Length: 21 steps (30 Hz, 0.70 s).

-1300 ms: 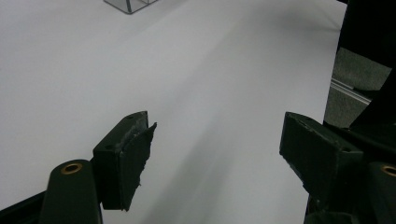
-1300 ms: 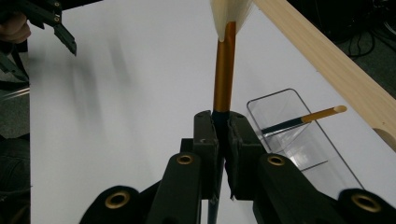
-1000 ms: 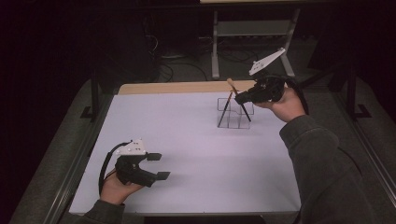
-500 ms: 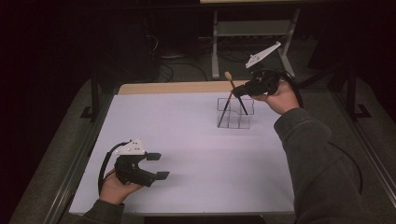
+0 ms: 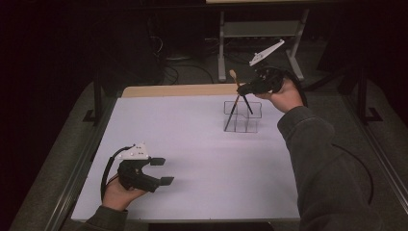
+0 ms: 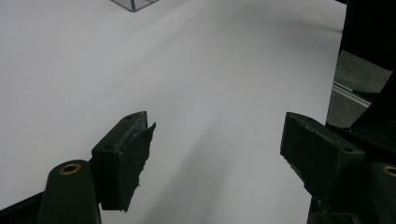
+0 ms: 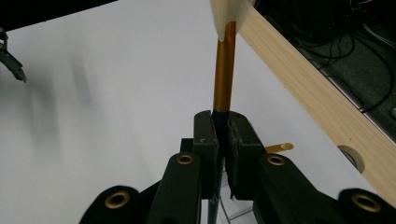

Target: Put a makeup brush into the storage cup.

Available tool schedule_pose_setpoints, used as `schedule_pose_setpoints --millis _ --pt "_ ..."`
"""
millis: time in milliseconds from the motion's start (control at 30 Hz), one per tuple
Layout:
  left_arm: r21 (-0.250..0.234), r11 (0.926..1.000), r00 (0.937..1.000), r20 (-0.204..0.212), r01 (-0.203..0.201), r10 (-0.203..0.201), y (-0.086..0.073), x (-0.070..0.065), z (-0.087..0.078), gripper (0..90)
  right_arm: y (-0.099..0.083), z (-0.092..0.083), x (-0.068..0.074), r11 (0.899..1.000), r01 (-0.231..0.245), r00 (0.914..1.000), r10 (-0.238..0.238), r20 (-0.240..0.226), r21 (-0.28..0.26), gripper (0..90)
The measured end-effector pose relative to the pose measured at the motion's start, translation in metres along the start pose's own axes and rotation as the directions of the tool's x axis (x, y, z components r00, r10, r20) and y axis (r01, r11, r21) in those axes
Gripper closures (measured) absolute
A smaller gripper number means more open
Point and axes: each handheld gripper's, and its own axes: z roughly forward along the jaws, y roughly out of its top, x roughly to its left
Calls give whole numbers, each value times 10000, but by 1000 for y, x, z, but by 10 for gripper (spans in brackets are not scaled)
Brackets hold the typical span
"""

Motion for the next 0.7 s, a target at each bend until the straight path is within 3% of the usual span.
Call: schedule_pose_setpoints --millis 67,267,700 --pt "21 10000 10000 -9 -12 12 0 0 0 234 -1 2 -5 9997 231 9997 -231 96 -50 826" --pt "43 10000 10000 -2 -72 72 -1 1 1 232 -4 4 -10 9997 -245 9996 245 165 -24 827" --pt "73 9999 10000 -29 -69 69 -2 2 1 232 -6 21 -18 9991 -414 9984 411 379 77 827"
